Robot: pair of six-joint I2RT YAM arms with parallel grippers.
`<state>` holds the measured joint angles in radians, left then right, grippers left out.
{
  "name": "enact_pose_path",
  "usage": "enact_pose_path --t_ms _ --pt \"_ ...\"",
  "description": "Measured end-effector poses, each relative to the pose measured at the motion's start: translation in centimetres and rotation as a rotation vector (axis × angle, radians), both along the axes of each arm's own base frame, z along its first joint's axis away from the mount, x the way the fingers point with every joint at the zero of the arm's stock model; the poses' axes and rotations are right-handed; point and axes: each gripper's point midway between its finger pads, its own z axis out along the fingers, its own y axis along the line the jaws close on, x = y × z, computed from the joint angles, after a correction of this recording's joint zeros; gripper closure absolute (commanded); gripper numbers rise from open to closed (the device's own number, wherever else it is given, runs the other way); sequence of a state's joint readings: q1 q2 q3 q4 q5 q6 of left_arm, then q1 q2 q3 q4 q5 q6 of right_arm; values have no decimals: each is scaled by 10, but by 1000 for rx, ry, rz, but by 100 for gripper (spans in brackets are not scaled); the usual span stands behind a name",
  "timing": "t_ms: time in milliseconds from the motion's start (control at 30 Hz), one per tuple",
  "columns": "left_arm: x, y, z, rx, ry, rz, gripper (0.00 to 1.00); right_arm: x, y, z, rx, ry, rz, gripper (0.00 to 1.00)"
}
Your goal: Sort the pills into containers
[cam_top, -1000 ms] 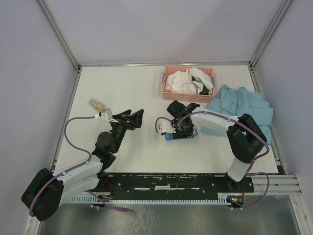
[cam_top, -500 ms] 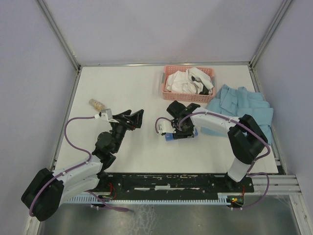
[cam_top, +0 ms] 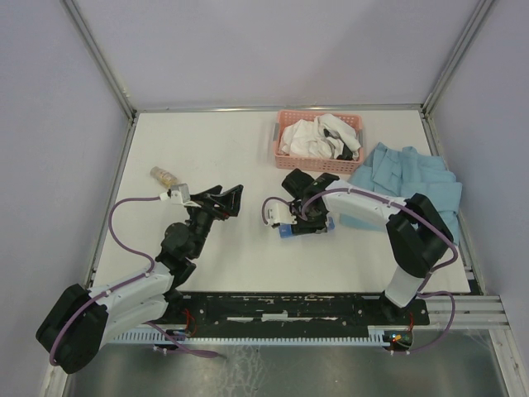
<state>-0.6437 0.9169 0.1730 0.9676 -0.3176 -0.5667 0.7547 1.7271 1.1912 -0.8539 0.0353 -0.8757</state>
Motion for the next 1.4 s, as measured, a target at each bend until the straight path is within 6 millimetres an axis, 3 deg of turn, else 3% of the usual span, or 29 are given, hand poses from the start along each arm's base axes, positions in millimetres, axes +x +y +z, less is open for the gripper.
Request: enact_pose_path --t_ms 1400 --pt "0 3 -1 -3 1 14 1 4 -2 -1 -46 -64 33 99"
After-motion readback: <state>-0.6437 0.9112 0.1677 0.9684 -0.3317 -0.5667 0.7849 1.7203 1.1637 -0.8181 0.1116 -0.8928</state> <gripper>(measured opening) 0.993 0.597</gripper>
